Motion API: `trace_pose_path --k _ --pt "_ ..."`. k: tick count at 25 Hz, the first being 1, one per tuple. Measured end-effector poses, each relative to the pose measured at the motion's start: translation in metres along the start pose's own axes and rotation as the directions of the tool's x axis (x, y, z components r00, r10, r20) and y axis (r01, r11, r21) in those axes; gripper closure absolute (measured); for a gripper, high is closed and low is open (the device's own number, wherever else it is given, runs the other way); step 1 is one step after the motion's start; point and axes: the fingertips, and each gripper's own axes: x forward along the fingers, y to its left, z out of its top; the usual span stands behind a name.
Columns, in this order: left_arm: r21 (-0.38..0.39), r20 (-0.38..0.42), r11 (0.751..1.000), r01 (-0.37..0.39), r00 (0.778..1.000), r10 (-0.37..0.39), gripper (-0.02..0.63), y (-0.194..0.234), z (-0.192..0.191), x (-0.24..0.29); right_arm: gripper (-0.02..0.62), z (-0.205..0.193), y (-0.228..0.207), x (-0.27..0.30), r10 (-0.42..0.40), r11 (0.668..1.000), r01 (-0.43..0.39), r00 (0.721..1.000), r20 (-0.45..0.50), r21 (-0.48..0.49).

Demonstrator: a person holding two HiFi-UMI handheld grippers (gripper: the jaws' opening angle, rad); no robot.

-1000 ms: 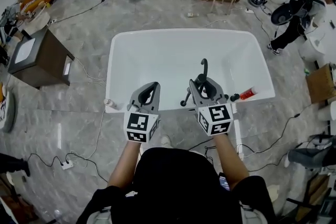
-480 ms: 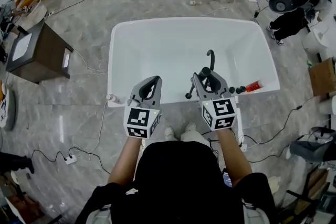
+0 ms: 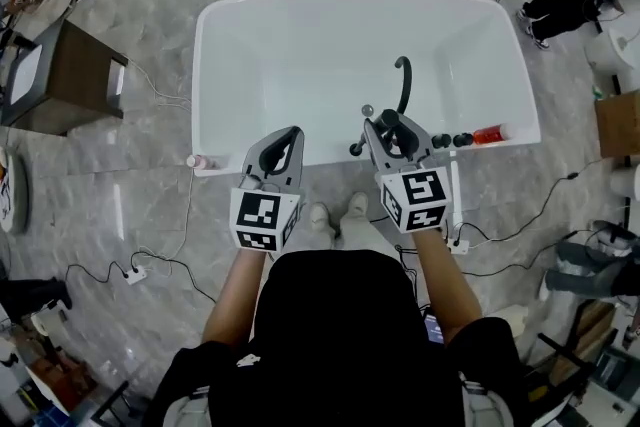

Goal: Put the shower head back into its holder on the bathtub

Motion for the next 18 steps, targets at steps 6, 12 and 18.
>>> trace_pose_path --k 6,12,18 --pt "-0.048 -0.071 0.999 -0.005 0.997 0.002 0.592 -0.001 -0.035 0.035 0.456 -0.03 -0.019 0.022 0.02 1.0 -0.019 0.998 -0.055 0.013" --pt "-0.064 -0.129 0.998 -0.003 0.992 -0.006 0.592 -0.006 -0.067 0.056 0.456 -0.07 -0.029 0.038 0.032 0.999 -0.027 0.992 -0.124 0.039" --pt "-0.068 -0.18 0.998 0.014 0.983 -0.026 0.592 -0.016 -0.097 0.073 0.456 -0.123 -0.036 0.048 0.049 0.997 -0.034 0.976 -0.212 0.074"
